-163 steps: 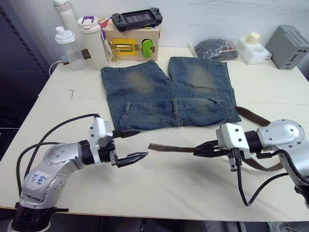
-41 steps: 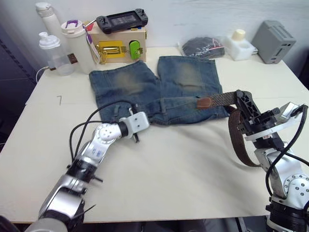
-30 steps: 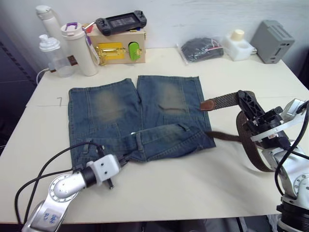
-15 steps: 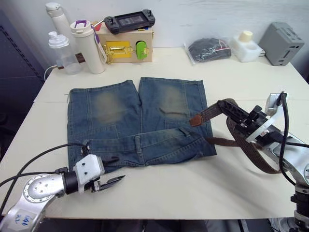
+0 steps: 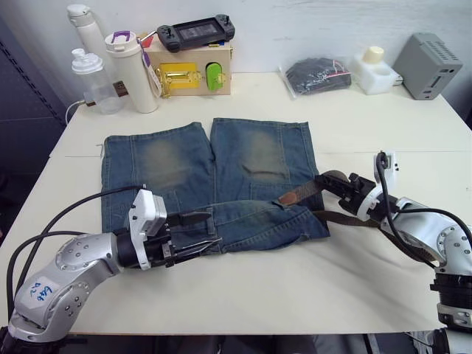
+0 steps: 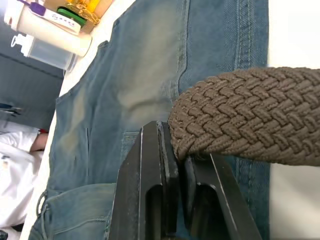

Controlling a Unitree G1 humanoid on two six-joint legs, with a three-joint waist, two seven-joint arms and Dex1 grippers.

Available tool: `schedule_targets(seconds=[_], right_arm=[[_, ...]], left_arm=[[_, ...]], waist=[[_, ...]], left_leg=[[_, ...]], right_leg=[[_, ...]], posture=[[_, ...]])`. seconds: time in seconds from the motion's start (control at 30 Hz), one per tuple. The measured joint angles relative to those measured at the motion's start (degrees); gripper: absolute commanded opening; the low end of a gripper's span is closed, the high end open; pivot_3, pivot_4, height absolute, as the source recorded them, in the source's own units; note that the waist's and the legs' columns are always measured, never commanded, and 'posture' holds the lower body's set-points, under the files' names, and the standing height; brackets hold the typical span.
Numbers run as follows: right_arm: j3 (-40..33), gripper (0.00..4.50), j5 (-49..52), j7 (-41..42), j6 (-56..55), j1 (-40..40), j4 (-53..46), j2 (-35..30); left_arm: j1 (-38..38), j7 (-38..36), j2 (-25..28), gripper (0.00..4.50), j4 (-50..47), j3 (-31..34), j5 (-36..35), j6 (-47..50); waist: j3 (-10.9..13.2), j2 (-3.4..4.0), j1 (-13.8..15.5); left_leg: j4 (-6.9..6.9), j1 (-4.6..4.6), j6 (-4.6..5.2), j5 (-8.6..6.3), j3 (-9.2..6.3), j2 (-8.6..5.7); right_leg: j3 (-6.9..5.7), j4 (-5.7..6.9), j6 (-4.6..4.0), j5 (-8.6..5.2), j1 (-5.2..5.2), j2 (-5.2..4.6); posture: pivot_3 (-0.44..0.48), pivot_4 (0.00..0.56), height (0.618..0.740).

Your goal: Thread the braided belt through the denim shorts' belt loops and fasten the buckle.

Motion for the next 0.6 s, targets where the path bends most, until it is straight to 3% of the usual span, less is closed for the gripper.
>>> schedule_targets(seconds=[0.6], right_arm=[[-1.2, 0.00, 3.7, -1.9, 10.2, -5.2, 3.3, 0.2]], left_arm=[[0.1, 1.6, -2.2, 3.22, -0.2, -0.6, 2.1, 0.0]], waist=[[0.0, 0.00, 0.1]], left_leg=[[0.08, -0.03, 0.01, 0.00, -0.01, -0.01]], right_leg=[[0.01, 0.00, 0.00, 0.00, 0.03, -0.01]], posture=[[0.000, 0.150, 0.645]])
